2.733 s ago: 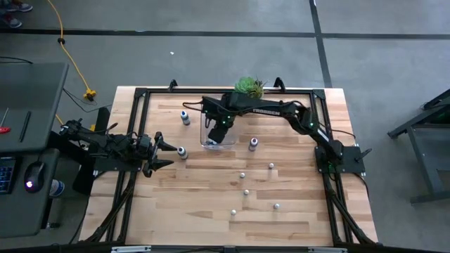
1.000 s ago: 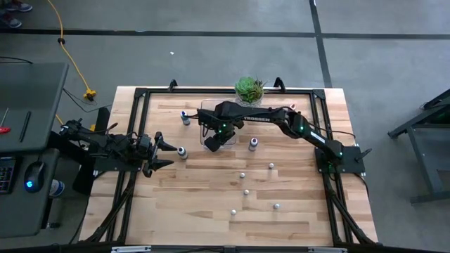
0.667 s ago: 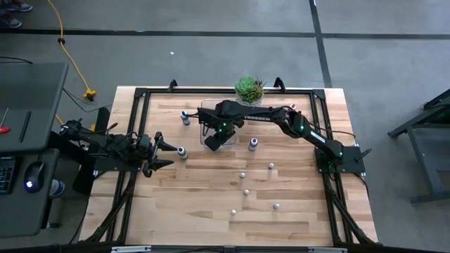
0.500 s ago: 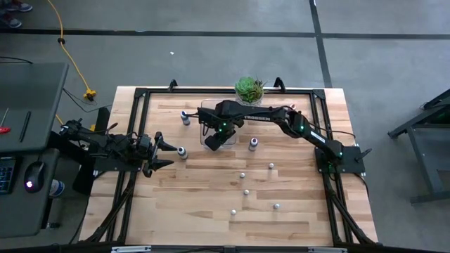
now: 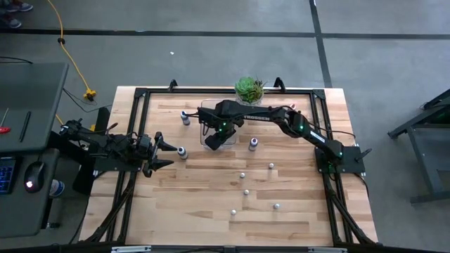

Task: Pick & Place food coloring
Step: Put the small green food coloring bottle into the transparent bin

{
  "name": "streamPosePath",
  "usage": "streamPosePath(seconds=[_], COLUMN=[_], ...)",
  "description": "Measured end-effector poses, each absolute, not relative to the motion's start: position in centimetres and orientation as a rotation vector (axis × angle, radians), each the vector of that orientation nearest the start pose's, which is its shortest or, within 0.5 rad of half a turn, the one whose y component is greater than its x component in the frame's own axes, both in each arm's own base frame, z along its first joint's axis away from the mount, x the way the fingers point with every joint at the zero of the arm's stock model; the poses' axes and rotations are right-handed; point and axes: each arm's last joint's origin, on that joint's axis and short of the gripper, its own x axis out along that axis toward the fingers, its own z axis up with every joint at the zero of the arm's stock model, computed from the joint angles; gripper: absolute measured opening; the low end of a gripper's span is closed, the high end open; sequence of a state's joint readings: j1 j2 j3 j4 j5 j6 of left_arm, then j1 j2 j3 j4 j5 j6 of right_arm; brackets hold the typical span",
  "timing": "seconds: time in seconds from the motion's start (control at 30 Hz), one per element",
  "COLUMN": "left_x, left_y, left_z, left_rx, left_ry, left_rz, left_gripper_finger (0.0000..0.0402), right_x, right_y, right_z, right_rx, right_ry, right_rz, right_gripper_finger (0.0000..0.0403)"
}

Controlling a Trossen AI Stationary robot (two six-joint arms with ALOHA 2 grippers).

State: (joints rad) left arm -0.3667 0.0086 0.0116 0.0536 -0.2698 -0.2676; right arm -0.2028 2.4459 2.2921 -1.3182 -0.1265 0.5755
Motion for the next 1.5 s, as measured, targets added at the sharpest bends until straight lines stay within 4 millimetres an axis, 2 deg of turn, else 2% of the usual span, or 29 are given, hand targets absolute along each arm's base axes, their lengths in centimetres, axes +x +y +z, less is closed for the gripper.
streamPosePath(seconds=[0.17, 0.33, 0.6, 0.77, 1.0, 1.13, 1.33, 1.5], left_x=[9.3, 9.3, 9.3, 9.3, 9.3, 9.3, 9.3, 9.3], left_y=[-2.7, -2.7, -2.7, -2.7, -2.7, -2.7, -2.7, -2.7], left_z=[17.2, 17.2, 17.2, 17.2, 17.2, 17.2, 17.2, 17.2], left_rx=[-0.285, -0.285, -0.285, -0.285, -0.285, -0.285, -0.285, -0.285], left_ry=[-0.041, -0.041, -0.040, -0.040, -0.040, -0.040, -0.040, -0.040], left_rz=[-0.104, -0.103, -0.104, -0.103, -0.103, -0.103, -0.103, -0.103], left_gripper_finger=[0.0271, 0.0271, 0.0271, 0.0271, 0.0271, 0.0271, 0.0271, 0.0271], right_x=[47.6, 47.5, 47.6, 46.9, 44.5, 42.8, 40.0, 38.7], right_y=[-9.4, -9.5, -9.5, -8.8, -7.4, -6.2, -4.0, -2.8], right_z=[19.6, 20.5, 23.2, 26.2, 31.0, 33.2, 35.1, 35.2], right_rx=[0.697, 0.672, 0.647, 0.605, 0.514, 0.457, 0.405, 0.451], right_ry=[1.407, 1.369, 1.287, 1.194, 1.121, 1.125, 1.226, 1.237], right_rz=[-0.471, -0.484, -0.466, -0.471, -0.537, -0.573, -0.600, -0.628], right_gripper_finger=[0.0107, 0.0107, 0.0107, 0.0107, 0.0107, 0.0107, 0.0107, 0.0107])
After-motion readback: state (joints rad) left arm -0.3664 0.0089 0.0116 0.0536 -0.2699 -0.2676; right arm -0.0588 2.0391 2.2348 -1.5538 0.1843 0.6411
